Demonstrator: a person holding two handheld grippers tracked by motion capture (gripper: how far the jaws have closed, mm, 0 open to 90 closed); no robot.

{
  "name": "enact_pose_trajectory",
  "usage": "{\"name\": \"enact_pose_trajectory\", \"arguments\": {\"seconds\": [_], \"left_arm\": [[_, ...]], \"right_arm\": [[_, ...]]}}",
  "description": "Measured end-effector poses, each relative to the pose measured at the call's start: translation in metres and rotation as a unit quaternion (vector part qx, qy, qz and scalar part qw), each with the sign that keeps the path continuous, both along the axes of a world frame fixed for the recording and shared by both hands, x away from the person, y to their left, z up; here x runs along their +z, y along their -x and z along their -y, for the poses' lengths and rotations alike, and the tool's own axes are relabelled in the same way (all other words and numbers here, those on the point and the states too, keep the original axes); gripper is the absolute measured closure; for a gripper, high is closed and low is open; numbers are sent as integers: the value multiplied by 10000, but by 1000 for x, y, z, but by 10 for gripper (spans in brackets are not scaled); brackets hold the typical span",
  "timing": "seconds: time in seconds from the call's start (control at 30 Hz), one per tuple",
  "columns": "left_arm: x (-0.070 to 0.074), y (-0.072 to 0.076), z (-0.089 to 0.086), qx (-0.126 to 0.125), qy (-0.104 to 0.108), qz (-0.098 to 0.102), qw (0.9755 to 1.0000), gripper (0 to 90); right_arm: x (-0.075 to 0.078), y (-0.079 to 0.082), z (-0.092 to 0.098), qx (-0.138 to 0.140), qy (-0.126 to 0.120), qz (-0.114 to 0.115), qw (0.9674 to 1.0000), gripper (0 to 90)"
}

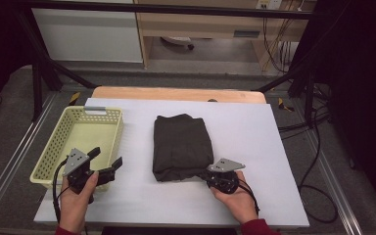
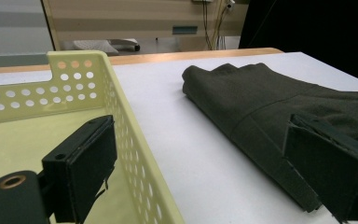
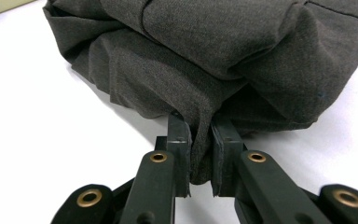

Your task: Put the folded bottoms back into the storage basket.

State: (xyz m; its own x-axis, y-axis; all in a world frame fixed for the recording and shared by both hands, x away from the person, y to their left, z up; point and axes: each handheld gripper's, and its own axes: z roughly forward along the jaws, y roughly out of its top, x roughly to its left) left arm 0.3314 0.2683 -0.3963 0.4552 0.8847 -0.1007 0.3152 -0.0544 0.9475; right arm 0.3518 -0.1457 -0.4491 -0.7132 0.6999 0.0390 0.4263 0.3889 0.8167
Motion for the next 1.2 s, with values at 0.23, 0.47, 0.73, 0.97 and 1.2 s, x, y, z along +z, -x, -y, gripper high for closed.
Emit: {"name": "enact_pose_trajectory", "arguments": {"seconds": [0.23,0.47,0.73,0.97,1.2], "left_arm": [[2,3,2,-26,-43,81,10000,98],[4,6,3,-67,-30,91,9999,98],[6,11,6,-105,-12,140,9998,97],[5,15,7,-140,0,127,9998,95],[4,15,8,-144,3,176,9997,91]], "right_arm": [[6,14,0,85,7,-61,9999,818],[10,25,2,112,2,-137,9998,818],[10,48,-1,191,34,-172,9997,818],[9,46,5,129,20,-205,9997,817],[9,46,5,197,22,-237,9995,813]]}}
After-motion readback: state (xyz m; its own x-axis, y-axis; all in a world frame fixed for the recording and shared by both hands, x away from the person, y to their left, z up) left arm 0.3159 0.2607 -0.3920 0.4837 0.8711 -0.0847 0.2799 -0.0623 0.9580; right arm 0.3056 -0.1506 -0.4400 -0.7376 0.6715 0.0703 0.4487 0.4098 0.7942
